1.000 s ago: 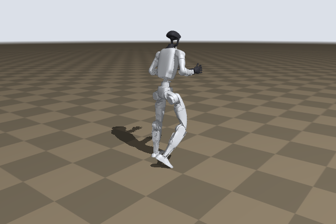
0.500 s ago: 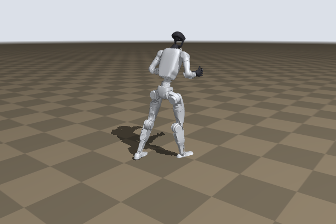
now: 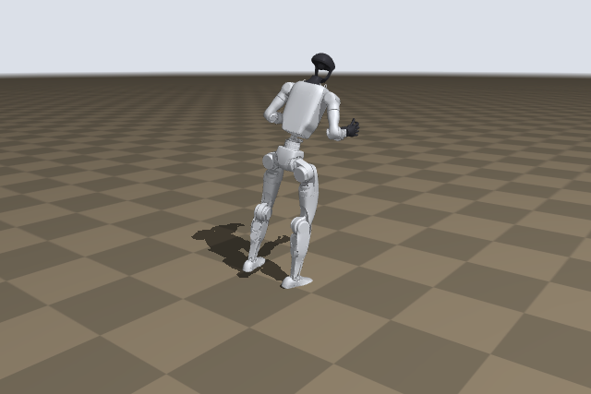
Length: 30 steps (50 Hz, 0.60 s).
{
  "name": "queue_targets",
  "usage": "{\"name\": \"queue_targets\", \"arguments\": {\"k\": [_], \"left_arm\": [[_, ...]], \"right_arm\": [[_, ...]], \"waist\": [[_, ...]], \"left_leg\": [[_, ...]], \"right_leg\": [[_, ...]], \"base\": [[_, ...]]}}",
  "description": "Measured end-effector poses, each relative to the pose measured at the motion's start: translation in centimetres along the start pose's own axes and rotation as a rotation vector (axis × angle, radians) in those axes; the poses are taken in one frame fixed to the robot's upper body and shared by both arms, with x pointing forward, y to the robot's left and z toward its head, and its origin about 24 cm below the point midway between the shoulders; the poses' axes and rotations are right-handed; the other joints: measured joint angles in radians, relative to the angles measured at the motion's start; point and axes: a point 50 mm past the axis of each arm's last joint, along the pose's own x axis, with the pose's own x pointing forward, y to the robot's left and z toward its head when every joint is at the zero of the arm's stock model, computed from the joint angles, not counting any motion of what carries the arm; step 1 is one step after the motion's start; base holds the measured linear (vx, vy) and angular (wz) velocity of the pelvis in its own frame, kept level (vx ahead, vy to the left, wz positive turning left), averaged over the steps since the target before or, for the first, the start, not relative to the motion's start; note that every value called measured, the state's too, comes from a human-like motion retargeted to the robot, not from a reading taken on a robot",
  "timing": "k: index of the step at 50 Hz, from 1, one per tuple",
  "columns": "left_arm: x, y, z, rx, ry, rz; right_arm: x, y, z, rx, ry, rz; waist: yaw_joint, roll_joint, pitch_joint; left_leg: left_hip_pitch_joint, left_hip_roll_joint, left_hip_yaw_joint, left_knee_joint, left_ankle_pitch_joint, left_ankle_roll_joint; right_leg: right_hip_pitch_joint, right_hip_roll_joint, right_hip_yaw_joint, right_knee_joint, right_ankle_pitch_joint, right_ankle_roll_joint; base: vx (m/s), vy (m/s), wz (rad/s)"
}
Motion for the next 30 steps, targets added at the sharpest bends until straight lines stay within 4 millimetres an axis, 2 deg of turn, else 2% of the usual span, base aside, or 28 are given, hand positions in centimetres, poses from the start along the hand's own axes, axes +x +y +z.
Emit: {"name": "queue_targets", "arguments": {"k": [5, 13, 21, 23, 25, 27, 28, 30], "left_arm": [[-0.2, 0.2, 0.1, 0.001, -0.006, 0.007], [-0.4, 0.5, 0.2, -0.001, -0.018, 0.026], [-0.6, 1.0, 0.4, -0.001, -0.017, 0.047], [-0.7, 1.2, 0.4, 0.012, -0.016, 0.044], [-0.7, 1.3, 0.4, 0.007, -0.013, 0.053], [-0.7, 1.5, 0.4, 0.025, -0.013, 0.048], [-0.7, 1.5, 0.4, 0.022, -0.013, 0.054], [-0.7, 1.7, 0.5, 0.044, -0.013, 0.046]], "right_arm": [[-0.2, 0.2, -0.1, 0.002, 0.005, 0.015], [-0.4, 0.6, 0.0, 0.000, 0.000, 0.050], [-0.5, 0.6, -0.1, 0.001, 0.007, 0.065], [-0.5, 0.5, -0.3, -0.060, -0.002, 0.089], [-0.7, 0.6, -0.3, -0.005, 0.017, 0.066], [-0.6, 0.5, -0.6, -0.103, 0.006, 0.105], [-0.8, 0.6, -0.6, -0.031, 0.026, 0.078], [-0.8, 0.6, -0.9, -0.110, 0.022, 0.115]], "waist": [[0.028, 0.009, 0.006], [0.048, 0.007, 0.009], [0.066, 0.000, -0.007], [0.071, -0.004, -0.017], [0.073, -0.011, -0.027], [0.076, -0.019, -0.042], [0.076, -0.022, -0.048], [0.076, -0.031, -0.062]], "left_leg": [[-0.038, 0.011, 0.008, -0.119, 0.041, -0.030], [-0.140, 0.043, 0.118, -0.130, 0.037, -0.076], [-0.156, 0.063, 0.198, -0.130, 0.017, -0.083], [-0.142, 0.064, 0.206, -0.130, 0.023, -0.081], [-0.117, 0.059, 0.216, -0.130, 0.037, -0.074], [-0.090, 0.064, 0.229, -0.130, 0.059, -0.065], [-0.075, 0.068, 0.235, -0.130, 0.069, -0.062], [-0.043, 0.072, 0.242, -0.130, 0.079, -0.051]], "right_leg": [[0.020, 0.038, 0.037, 0.036, -0.013, 0.000], [0.065, 0.052, 0.088, 0.100, -0.046, 0.000], [0.127, 0.042, 0.150, 0.155, -0.079, 0.000], [0.147, 0.037, 0.163, 0.166, -0.082, 0.000], [0.171, 0.027, 0.174, 0.178, -0.084, 0.000], [0.191, 0.027, 0.183, 0.189, -0.075, -0.013], [0.200, 0.028, 0.188, 0.196, -0.066, -0.022], [0.212, 0.030, 0.200, 0.223, -0.038, -0.038]], "base": [[0.28, -0.03, -0.64], [0.30, 0.06, -0.56], [0.35, 0.18, -0.56], [0.40, 0.26, -0.52], [0.43, 0.29, -0.45], [0.44, 0.28, -0.41], [0.44, 0.27, -0.35], [0.44, 0.28, -0.28]]}}
